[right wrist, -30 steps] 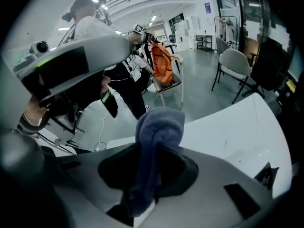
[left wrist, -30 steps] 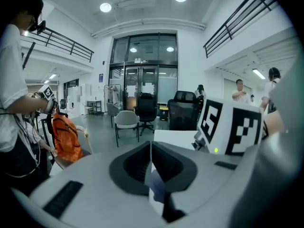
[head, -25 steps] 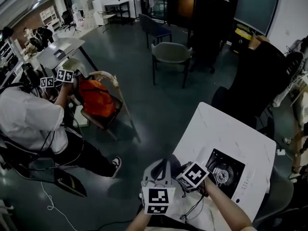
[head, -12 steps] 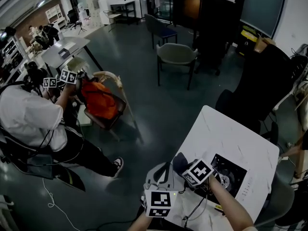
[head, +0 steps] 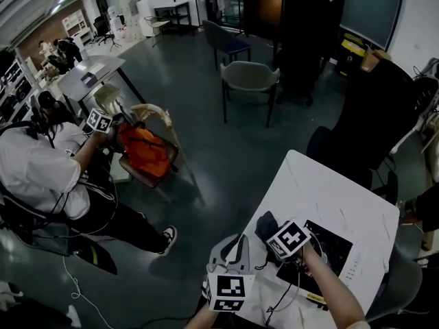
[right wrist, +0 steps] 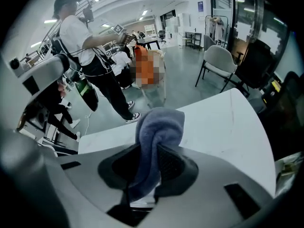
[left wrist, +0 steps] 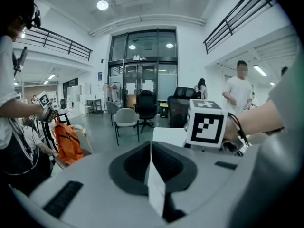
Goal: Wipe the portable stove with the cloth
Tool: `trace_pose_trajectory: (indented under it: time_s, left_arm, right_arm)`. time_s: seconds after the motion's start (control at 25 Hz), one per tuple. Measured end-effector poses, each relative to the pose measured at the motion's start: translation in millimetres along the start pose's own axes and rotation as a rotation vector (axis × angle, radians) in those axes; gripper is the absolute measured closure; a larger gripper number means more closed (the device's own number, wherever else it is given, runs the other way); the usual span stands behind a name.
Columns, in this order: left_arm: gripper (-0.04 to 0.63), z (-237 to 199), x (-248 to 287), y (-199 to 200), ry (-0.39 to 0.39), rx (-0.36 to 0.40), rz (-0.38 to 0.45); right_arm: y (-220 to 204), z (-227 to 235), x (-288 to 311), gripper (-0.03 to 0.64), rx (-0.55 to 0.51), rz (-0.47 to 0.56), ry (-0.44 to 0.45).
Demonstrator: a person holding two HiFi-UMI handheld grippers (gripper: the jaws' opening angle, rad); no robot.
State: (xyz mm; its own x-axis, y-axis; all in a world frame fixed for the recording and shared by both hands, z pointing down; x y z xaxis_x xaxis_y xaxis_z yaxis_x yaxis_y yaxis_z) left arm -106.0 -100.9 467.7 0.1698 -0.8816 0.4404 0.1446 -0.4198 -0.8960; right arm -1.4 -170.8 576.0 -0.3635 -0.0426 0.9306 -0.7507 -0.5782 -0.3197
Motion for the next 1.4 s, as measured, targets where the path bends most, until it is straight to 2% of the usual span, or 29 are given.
trace_pose_trajectory:
  time_s: [0.6,1.0,1.4]
  left_arm:
    - [0.574,2,11,2,-0.007,0.007,-0.003]
    - [0.574,9,18,8,-0.043,0.023,-0.001]
    - [0.574,20,19,15,-0.096,0.038,0.020]
  right_arm:
    - [1,43,-9,0.511,0.093,0.039,-0.104]
    - [1,63,-26,0.511,0.225,0.138,-0.184]
    - [-8,54,-57,0.511,0.318,0.228,-0.193]
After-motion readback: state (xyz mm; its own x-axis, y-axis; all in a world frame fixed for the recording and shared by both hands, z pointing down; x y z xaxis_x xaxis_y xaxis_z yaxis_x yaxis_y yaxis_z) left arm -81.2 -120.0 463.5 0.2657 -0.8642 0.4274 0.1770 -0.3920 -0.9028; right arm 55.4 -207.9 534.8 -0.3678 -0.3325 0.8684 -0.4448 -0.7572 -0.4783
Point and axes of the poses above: the fingertips, and each gripper's own axes: x forward along the fingers, z to its right, y out of its top, the point moved 4 cm from there along -x, backward along the fingers, and after that the axes turned 3 degrees about x, right-handed, at the moved point
